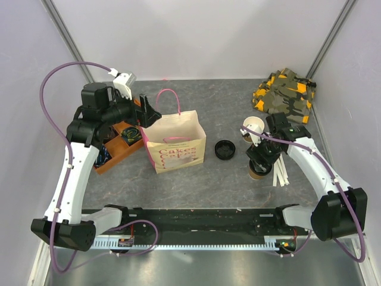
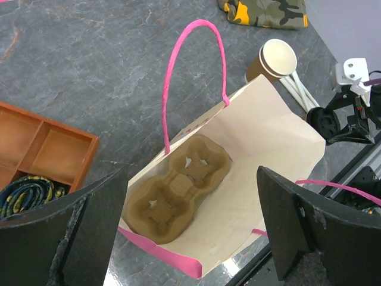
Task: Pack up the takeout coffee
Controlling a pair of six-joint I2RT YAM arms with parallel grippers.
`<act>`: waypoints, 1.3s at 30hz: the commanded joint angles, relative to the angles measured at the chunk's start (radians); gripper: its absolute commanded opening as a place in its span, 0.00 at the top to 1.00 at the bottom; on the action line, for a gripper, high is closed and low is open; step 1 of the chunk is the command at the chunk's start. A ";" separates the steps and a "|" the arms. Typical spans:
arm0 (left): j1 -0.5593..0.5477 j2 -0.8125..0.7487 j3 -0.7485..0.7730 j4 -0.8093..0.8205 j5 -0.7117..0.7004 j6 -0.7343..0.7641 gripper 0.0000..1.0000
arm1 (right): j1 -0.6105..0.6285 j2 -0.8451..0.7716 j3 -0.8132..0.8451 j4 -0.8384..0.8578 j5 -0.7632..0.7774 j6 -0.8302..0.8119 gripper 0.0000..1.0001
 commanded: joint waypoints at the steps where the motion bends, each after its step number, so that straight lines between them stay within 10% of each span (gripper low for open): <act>1: 0.014 0.003 0.002 0.006 -0.021 -0.030 0.04 | -0.001 -0.005 -0.025 0.032 -0.012 -0.023 0.23; 11: 0.050 0.030 0.009 -0.047 -0.071 -0.004 0.06 | -0.003 -0.046 0.058 -0.011 -0.057 -0.017 0.44; 39: 0.099 -0.065 -0.090 -0.233 -0.064 -0.070 0.22 | 0.006 0.167 0.866 -0.141 -0.270 0.193 0.46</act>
